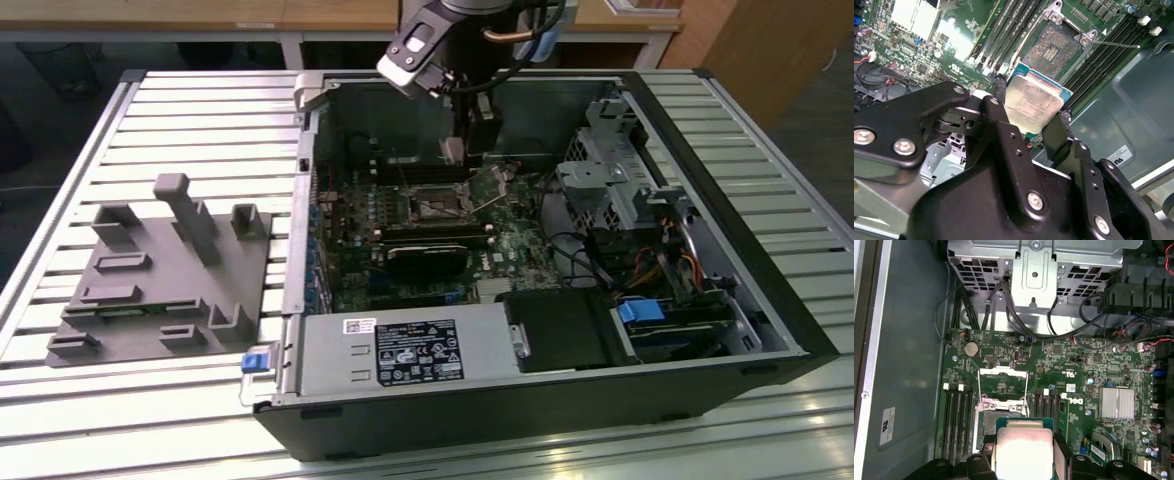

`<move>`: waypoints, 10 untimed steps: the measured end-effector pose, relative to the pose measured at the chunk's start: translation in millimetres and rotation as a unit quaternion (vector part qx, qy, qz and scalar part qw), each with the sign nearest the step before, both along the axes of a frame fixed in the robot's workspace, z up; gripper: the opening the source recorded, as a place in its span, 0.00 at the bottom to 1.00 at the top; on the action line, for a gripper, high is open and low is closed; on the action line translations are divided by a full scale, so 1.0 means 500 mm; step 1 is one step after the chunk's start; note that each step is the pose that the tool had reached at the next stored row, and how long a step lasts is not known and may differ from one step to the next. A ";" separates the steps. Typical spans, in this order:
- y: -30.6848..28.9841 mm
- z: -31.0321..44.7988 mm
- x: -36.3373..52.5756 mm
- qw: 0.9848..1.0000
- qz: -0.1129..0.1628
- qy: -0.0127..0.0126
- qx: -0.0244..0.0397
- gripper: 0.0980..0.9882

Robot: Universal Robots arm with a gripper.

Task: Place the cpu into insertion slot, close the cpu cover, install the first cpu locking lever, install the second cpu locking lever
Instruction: 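Place the cpu into insertion slot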

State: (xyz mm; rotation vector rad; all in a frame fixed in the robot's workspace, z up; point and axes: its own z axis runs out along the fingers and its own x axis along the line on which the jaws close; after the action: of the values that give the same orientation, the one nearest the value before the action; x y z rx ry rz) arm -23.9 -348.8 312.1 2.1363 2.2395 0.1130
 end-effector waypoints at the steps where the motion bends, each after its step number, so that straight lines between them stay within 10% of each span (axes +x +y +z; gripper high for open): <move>1: 0.000 -0.001 0.000 1.000 0.000 0.000 0.000 0.50; 10: 0.000 -0.009 0.000 1.000 0.000 0.002 0.000 0.50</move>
State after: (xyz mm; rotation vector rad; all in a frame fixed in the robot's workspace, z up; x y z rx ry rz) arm -23.9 -348.8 307.8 2.1379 2.2412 0.1096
